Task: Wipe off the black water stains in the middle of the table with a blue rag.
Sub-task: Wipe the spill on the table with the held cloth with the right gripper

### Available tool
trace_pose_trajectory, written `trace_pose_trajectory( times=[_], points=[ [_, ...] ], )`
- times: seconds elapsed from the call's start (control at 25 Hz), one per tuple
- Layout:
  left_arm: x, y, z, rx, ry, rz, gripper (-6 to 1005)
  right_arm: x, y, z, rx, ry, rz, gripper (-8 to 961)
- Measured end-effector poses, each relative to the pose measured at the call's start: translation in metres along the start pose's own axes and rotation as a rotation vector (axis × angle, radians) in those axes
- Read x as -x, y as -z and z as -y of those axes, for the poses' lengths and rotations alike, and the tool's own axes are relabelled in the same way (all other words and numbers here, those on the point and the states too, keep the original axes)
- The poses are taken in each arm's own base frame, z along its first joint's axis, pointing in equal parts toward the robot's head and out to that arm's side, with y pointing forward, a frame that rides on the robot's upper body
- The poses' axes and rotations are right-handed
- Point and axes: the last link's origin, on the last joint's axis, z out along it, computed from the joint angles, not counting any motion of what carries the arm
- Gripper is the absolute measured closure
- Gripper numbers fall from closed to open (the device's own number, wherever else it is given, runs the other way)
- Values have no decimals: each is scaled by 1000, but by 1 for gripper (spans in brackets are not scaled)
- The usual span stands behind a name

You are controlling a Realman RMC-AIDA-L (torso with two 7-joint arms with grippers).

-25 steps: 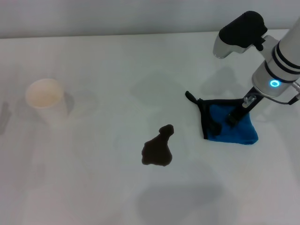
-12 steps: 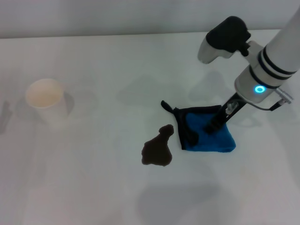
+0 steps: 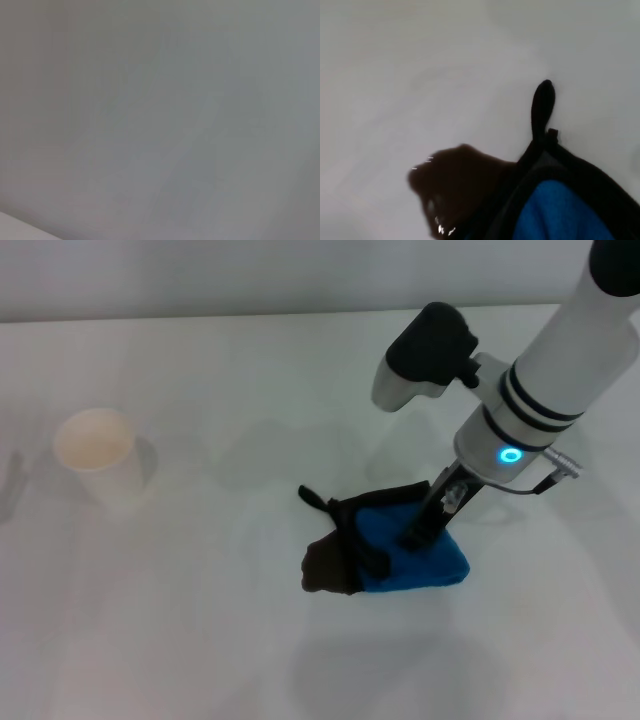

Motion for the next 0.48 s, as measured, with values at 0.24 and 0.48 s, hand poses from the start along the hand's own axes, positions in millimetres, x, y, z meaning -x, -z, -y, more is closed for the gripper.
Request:
trace_pose_trajectory(
  times=[0.24, 0.48],
  points=[
    [-1, -3, -1, 5, -2, -1, 109, 3, -4, -12, 46, 35, -1, 903],
    [0, -6, -2, 14, -10, 10, 108, 7, -11, -27, 86, 87, -7, 908]
  ],
)
